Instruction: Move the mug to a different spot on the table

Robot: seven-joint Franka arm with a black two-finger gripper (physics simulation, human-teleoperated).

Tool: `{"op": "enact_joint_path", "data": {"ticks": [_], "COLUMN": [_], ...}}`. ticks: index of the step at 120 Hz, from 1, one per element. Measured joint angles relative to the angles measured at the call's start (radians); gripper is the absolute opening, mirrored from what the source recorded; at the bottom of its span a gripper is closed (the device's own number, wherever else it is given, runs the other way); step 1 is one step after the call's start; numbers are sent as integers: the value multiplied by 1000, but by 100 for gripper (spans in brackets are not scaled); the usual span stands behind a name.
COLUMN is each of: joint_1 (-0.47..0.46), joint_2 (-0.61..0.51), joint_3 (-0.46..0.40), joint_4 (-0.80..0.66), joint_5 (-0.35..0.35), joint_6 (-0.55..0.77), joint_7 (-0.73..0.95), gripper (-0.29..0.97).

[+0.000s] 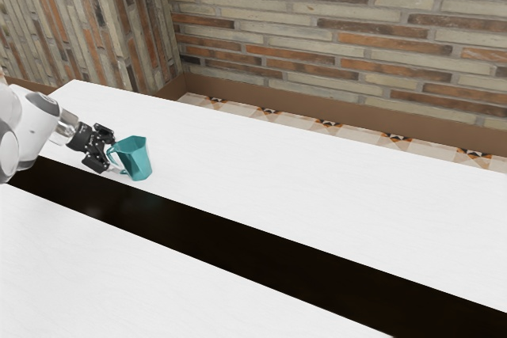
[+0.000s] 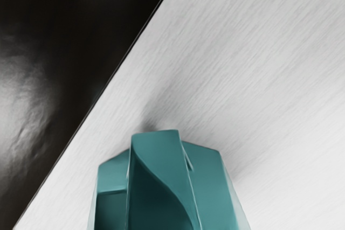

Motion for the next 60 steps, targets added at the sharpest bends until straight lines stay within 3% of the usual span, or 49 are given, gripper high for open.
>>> {"op": "enact_joint_path", "data": {"ticks": [12, 60], "joint_1": [0, -3], "joint_2": [1, 0], "joint_3": [0, 1], "joint_4": [0, 0], "joint_5": [-3, 4], "joint_6": [1, 1], "joint_7": [2, 34], "gripper": [64, 22]}}
